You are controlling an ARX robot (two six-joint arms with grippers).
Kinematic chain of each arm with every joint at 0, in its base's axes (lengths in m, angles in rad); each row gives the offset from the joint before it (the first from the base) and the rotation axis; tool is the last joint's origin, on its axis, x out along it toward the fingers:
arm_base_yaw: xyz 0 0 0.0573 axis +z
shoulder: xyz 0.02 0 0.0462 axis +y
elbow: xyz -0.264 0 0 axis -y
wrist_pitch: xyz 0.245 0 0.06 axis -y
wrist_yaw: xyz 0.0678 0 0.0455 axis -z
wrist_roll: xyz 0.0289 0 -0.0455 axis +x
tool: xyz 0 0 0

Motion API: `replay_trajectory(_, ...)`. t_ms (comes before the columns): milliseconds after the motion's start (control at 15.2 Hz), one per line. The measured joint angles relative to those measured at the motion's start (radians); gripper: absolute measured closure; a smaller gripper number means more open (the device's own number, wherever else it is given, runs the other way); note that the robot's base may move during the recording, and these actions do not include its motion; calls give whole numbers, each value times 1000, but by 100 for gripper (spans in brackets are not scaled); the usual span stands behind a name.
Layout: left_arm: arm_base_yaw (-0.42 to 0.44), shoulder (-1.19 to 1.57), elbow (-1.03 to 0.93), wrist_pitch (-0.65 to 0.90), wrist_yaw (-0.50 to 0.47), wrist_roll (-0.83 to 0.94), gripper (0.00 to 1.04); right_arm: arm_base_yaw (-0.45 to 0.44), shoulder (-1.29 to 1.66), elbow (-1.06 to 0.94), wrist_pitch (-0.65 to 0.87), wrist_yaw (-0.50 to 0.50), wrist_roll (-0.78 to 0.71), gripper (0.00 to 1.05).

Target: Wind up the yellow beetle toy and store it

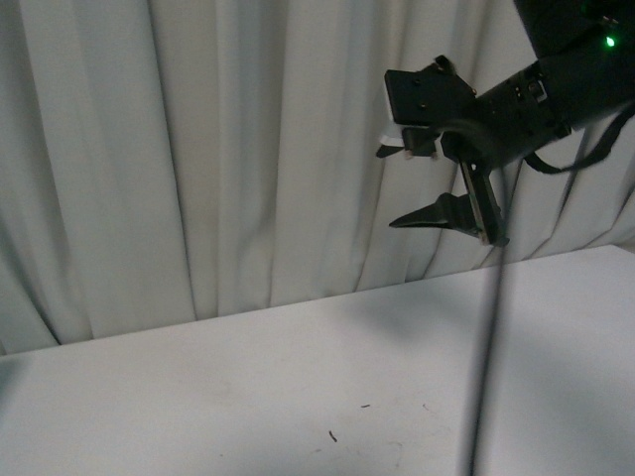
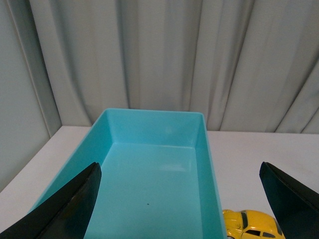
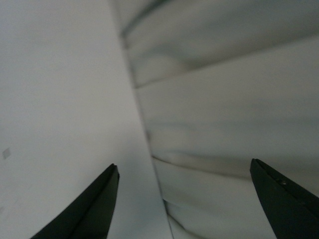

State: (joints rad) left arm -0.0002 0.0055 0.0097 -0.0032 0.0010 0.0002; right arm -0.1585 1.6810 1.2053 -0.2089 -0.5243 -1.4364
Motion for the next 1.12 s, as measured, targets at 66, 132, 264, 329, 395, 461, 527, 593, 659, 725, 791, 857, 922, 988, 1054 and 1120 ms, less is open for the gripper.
replay_trajectory(66,0,0,0,0,-1,0,7,75,-180,-326,475,277,470,39)
replay_trajectory(132,0,0,0,0,-2,0,7,96,-296,-475,698,402,758,52)
replay_trajectory(264,0,0,0,0,-2,0,7,107,-486,-639,894,478,1193,75)
replay_trajectory(329,0,0,0,0,-2,0,7,142,-535,-712,920,521,1305,87)
replay_trajectory(395,0,0,0,0,-1,0,7,161,-552,-776,923,517,1354,98)
replay_trajectory(461,0,0,0,0,-2,0,7,165,-563,-832,925,517,1381,102)
replay_trajectory(527,0,0,0,0,-2,0,7,164,-608,-888,935,521,1401,103)
replay_trajectory(593,0,0,0,0,-2,0,7,164,-664,-921,949,521,1412,103)
replay_trajectory(659,0,0,0,0,-2,0,7,164,-710,-962,948,521,1418,103)
replay_trajectory(725,0,0,0,0,-3,0,7,164,-745,-1004,934,522,1418,103)
replay_trajectory(791,0,0,0,0,-2,0,7,164,-781,-1035,922,521,1419,103)
replay_trajectory(857,0,0,0,0,-2,0,7,164,-818,-1054,912,522,1419,103)
replay_trajectory(922,0,0,0,0,-2,0,7,164,-856,-1071,896,522,1419,103)
replay_trajectory(988,0,0,0,0,-2,0,7,164,-888,-1088,879,522,1419,103)
replay_trajectory(1054,0,0,0,0,-2,0,7,164,-937,-1109,848,522,1420,103)
replay_trajectory(1120,0,0,0,0,-2,0,7,164,-978,-1125,822,522,1421,103)
